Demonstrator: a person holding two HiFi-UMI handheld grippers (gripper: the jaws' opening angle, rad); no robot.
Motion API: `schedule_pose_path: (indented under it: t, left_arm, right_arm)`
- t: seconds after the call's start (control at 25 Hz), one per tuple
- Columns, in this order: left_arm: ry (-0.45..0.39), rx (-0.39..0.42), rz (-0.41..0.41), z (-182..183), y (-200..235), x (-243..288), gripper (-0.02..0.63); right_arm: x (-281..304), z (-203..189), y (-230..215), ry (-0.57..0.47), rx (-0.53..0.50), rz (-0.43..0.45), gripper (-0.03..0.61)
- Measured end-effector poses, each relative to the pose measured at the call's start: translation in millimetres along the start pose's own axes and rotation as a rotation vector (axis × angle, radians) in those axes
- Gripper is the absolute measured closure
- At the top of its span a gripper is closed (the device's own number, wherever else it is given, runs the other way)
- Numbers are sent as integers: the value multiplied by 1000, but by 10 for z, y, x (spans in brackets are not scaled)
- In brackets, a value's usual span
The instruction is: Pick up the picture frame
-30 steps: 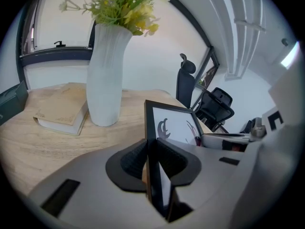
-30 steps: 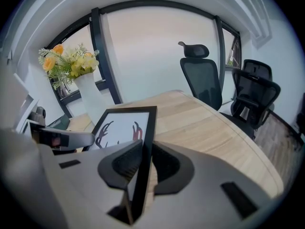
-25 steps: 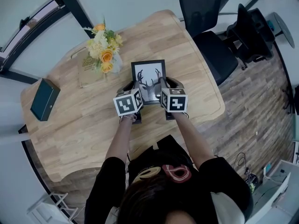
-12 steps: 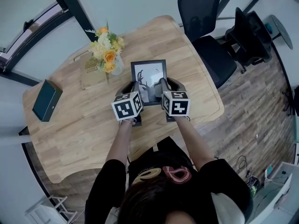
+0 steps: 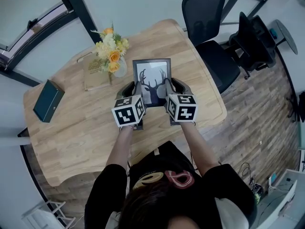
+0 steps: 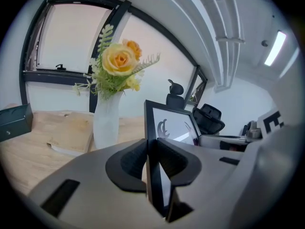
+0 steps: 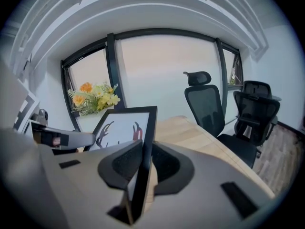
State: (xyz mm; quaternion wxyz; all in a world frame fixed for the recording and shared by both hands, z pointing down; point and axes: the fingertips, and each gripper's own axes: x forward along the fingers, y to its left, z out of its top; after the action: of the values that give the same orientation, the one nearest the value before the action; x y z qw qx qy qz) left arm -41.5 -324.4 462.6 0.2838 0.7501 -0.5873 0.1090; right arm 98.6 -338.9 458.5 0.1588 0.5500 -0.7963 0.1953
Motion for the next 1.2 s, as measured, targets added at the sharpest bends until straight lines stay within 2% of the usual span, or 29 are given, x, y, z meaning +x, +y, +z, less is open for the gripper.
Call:
schedule_pose_path:
  t: [0.48,0.68,0.84,1.2]
  left_arm:
    - [-70,30,-20,195,-154,-323,534]
    - [-98,11,-42,258,-250,-462,534]
    - [-133,42,-44,334,-339,-564,534]
    - [-177,52,-72,390,-489,-817,532]
  right_arm:
    - [-311,226,88,-77,-25,21,506]
    - [-485,329,101,-119,-40,18,506]
    - [-600,395,95,-146,-31,20,506]
    - [-878,467,126,-197,-29,29,506]
